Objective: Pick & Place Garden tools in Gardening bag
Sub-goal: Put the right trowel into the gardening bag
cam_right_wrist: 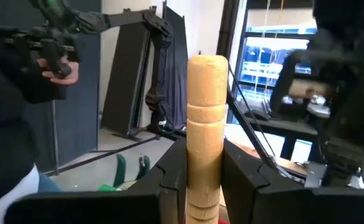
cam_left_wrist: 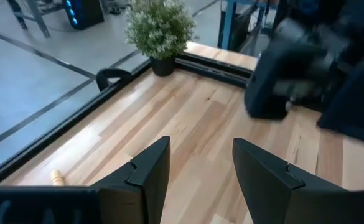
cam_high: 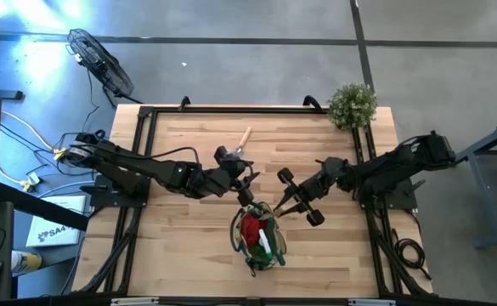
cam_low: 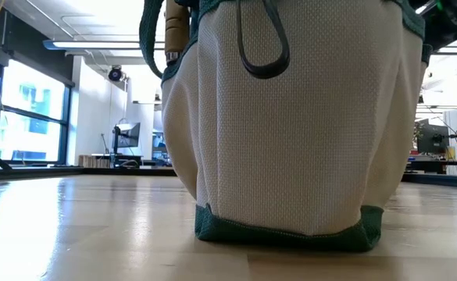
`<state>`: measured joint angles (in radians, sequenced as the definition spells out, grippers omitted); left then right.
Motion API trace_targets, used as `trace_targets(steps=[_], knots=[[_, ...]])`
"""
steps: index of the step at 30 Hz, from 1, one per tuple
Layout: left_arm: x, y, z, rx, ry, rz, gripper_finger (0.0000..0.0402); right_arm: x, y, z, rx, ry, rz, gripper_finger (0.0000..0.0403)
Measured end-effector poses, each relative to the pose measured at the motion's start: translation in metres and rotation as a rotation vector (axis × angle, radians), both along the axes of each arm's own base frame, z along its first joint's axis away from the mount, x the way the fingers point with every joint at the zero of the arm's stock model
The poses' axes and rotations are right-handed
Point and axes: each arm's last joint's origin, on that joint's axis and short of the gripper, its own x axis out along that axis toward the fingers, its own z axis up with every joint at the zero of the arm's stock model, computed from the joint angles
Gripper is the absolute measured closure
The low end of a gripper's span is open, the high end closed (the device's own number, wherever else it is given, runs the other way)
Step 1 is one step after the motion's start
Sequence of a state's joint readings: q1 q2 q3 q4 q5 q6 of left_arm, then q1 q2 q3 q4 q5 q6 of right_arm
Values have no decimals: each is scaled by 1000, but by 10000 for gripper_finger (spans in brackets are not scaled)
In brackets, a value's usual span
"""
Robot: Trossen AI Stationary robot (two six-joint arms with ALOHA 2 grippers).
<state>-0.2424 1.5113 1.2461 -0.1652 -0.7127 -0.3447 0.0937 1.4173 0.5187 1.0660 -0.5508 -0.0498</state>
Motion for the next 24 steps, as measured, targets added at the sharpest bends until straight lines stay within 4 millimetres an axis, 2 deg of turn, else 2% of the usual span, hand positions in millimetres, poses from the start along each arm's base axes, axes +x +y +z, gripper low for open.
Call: trace_targets(steps=[6,14,20,24], knots=[[-3,1,0,19,18,30,233,12,6,-10,13,59,49,347],[-4,1,-2,6,46,-3,233,14,5,-12,29,68,42,347],[-4,1,-4,-9,55,5,233,15,5,-13,42,75,-6,347],[-4,1,-4,-10,52,5,233,19,4,-21,50,104,-62,347]])
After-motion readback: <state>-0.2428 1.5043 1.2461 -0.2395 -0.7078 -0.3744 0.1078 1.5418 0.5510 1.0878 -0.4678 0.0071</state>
